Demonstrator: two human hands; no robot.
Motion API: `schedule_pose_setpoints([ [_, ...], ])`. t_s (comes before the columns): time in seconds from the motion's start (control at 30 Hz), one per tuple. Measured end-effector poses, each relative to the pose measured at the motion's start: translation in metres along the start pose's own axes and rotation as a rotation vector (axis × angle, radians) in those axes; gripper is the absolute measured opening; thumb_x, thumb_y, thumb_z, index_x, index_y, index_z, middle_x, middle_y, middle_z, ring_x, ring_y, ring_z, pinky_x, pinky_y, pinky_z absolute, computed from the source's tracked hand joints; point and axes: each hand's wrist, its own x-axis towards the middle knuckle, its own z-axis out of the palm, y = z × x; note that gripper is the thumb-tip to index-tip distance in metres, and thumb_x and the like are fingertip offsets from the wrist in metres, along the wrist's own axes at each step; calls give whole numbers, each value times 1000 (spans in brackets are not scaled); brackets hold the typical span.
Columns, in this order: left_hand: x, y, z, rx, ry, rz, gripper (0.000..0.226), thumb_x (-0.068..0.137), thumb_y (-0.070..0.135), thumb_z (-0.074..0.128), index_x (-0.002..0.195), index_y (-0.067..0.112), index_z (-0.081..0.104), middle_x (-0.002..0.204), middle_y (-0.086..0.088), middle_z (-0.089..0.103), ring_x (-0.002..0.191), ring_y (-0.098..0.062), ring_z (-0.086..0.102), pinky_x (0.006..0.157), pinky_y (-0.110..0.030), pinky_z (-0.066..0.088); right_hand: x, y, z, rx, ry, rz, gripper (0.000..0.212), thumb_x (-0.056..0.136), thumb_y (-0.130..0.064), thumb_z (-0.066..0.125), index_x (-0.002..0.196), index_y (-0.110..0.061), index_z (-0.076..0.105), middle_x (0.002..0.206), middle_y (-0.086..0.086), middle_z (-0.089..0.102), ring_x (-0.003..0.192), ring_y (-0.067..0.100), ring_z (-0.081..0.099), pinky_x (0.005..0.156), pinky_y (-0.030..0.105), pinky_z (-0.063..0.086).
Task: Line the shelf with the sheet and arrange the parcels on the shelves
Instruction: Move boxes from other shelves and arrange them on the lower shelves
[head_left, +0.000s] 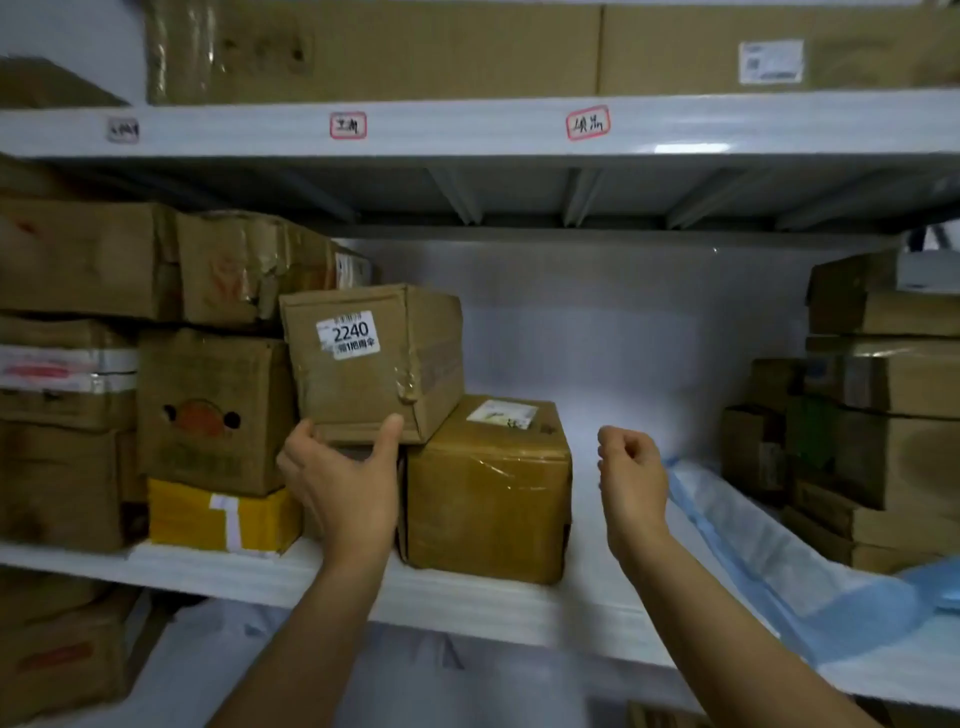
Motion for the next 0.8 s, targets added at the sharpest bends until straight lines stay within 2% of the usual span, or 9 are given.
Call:
schedule_pose_setpoints([
  [0.1, 24, 25, 11, 80, 22, -67, 107, 61, 51, 81, 143, 12, 25, 144, -12, 29, 133, -30, 29, 106, -47, 34, 19, -24, 25, -145, -52, -159, 17, 95, -28, 48, 94, -19, 63, 103, 7, 63, 88, 18, 57, 83, 36, 47],
  [0.17, 39, 30, 19, 92, 55, -132, 103, 66, 62, 72, 142, 10, 27, 145, -14, 29, 134, -33, 28, 107, -49, 31, 22, -42, 45, -206, -185, -267, 26, 97, -30, 45, 113, -20, 63, 119, 5, 59, 101, 16, 56, 93, 35, 46],
  [0.3, 61, 28, 25, 19, 102, -231, 91, 76, 67, 57, 139, 6, 31, 143, -18, 32, 131, -37, 33, 106, -54, 32, 5, -68, 90, -253, -593, -284, 48, 99, -41, 37, 143, -20, 39, 142, -2, 42, 132, 19, 40, 110, 37, 34],
  [0.4, 64, 28, 22, -9, 74, -230, 86, 80, 63, 55, 142, 8, 31, 145, -17, 33, 133, -37, 32, 106, -51, 31, -9, -75, 112, -251, -759, -199, 58, 99, -50, 29, 151, -25, 18, 153, 1, 29, 140, 24, 29, 114, 40, 26],
  [0.5, 61, 32, 18, 8, 1, -215, 83, 81, 62, 54, 145, 16, 30, 146, -14, 35, 134, -36, 28, 105, -49, 30, -20, -74, 123, -198, -770, -182, 61, 98, -54, 22, 152, -27, 14, 153, 2, 30, 138, 22, 33, 112, 38, 28],
  [0.6, 56, 38, 18, -26, -91, -215, 83, 78, 62, 58, 146, 25, 28, 145, -10, 33, 133, -37, 29, 106, -51, 31, -23, -76, 122, -127, -693, -191, 60, 94, -62, 17, 144, -32, 33, 145, 1, 42, 129, 19, 43, 107, 42, 37],
  [0.67, 51, 45, 17, -105, -149, -233, 81, 76, 62, 61, 143, 30, 30, 139, -9, 34, 125, -35, 38, 100, -51, 40, -22, -83, 112, -76, -662, -176, 43, 98, -55, 16, 118, -39, 51, 123, -3, 56, 110, 9, 53, 86, 28, 46],
  [0.73, 45, 54, 18, -215, -203, -278, 75, 76, 59, 64, 139, 32, 32, 133, -8, 37, 114, -31, 47, 87, -46, 49, -20, -89, 100, -50, -619, -154, 39, 100, -51, 16, 108, -40, 52, 105, -9, 59, 95, 3, 55, 72, 21, 43],
  [0.8, 40, 59, 20, -329, -268, -326, 73, 72, 59, 66, 133, 35, 33, 129, -7, 43, 107, -30, 53, 83, -47, 54, -19, -91, 90, -21, -561, -115, 46, 98, -56, 16, 119, -35, 52, 109, -6, 61, 99, 9, 57, 83, 30, 47],
])
